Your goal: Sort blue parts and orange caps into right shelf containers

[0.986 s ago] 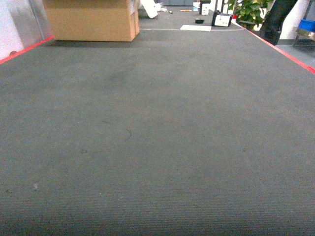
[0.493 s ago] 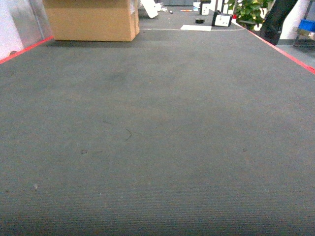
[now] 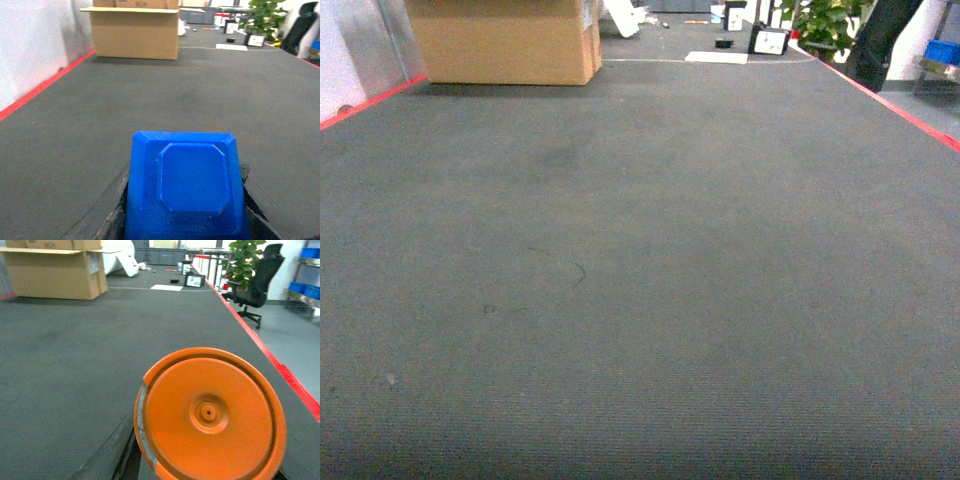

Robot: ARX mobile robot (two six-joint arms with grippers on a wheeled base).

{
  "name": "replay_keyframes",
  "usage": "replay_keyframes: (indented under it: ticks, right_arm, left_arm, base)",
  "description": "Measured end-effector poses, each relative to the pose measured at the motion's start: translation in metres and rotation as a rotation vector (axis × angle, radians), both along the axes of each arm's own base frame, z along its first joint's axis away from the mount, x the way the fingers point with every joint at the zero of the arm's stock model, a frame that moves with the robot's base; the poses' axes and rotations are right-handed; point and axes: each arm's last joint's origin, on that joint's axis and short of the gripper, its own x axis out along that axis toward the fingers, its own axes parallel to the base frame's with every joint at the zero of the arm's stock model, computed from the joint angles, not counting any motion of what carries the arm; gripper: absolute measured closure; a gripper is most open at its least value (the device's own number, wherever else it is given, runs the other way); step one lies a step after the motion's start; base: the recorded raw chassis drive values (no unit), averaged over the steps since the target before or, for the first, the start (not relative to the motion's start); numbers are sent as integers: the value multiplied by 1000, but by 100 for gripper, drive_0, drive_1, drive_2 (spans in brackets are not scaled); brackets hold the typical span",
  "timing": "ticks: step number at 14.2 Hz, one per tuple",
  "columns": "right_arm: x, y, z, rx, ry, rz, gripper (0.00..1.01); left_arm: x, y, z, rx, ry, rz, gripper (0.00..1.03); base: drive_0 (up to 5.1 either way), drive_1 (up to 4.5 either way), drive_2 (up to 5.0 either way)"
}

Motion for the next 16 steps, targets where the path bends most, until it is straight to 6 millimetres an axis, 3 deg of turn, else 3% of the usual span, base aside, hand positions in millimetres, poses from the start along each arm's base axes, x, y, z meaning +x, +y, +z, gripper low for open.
replay_keyframes:
  ticks: [9,10,16]
  right_arm:
    - [-19,1,-21,2,13,9,57]
    - [-20,1,-19,3,-8,9,57]
    - [-20,1,-19,3,-4,9,57]
  left_arm:
    - [-18,-1,-20,-3,36,-16,59]
    - [-21,-1,-14,-2,-32,-15,59]
    - [-21,-1,-17,-3,-8,-15,60]
  base:
    - [0,0,0]
    - [0,0,0]
    - [0,0,0]
